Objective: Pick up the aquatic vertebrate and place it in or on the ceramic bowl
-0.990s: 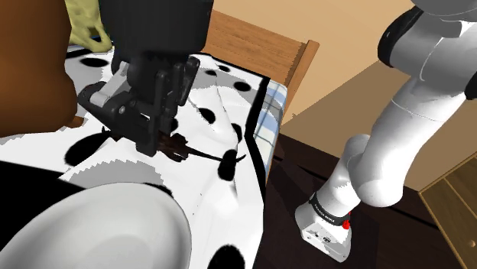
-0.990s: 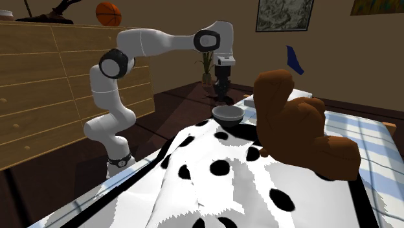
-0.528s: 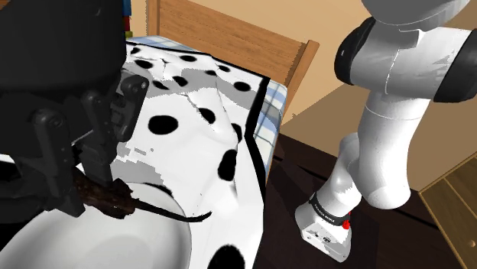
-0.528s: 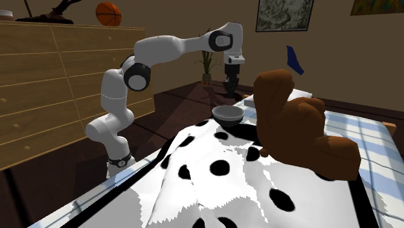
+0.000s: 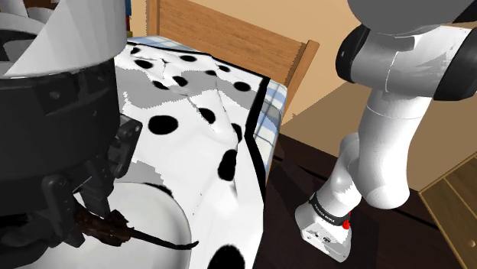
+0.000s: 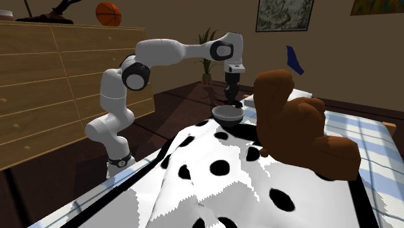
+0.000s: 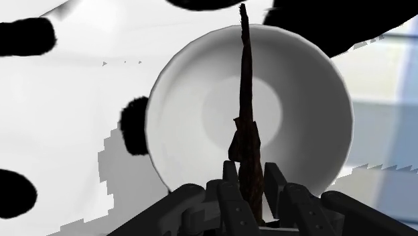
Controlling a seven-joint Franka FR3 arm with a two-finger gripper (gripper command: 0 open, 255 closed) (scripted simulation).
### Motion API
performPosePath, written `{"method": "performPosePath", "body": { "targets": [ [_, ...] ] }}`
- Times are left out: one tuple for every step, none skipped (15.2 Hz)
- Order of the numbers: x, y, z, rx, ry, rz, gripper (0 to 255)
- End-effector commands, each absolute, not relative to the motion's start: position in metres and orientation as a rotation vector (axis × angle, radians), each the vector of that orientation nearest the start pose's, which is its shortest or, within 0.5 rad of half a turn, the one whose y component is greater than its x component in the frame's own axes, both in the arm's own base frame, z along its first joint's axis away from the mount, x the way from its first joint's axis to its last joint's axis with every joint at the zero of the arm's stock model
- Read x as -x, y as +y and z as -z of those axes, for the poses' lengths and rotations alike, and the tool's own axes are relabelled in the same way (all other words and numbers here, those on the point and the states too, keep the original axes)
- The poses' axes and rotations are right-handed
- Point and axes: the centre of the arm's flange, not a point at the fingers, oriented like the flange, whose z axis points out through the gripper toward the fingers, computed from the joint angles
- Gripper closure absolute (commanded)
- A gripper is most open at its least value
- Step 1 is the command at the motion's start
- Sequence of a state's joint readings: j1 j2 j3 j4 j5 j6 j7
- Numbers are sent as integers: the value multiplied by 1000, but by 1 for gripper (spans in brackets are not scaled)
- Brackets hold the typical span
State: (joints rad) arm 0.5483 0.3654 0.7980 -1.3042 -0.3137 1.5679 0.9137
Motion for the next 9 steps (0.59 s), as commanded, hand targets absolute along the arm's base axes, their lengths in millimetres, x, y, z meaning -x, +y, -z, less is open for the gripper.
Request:
{"method": "performPosePath", "body": {
  "targets": [
    [-259,586,-572,3100,-623,80,255],
    [-259,586,-567,3100,-623,80,255],
    [-259,586,-562,3100,-623,80,255],
    [-259,586,-556,3100,-623,80,255],
    [-259,586,-552,3100,-623,80,255],
    [-259,586,-552,3100,-623,80,255],
    [-259,586,-552,3100,-623,80,255],
    [-259,586,-552,3100,-623,80,255],
    [-259,586,-552,3100,-623,80,255]
  ]
}}
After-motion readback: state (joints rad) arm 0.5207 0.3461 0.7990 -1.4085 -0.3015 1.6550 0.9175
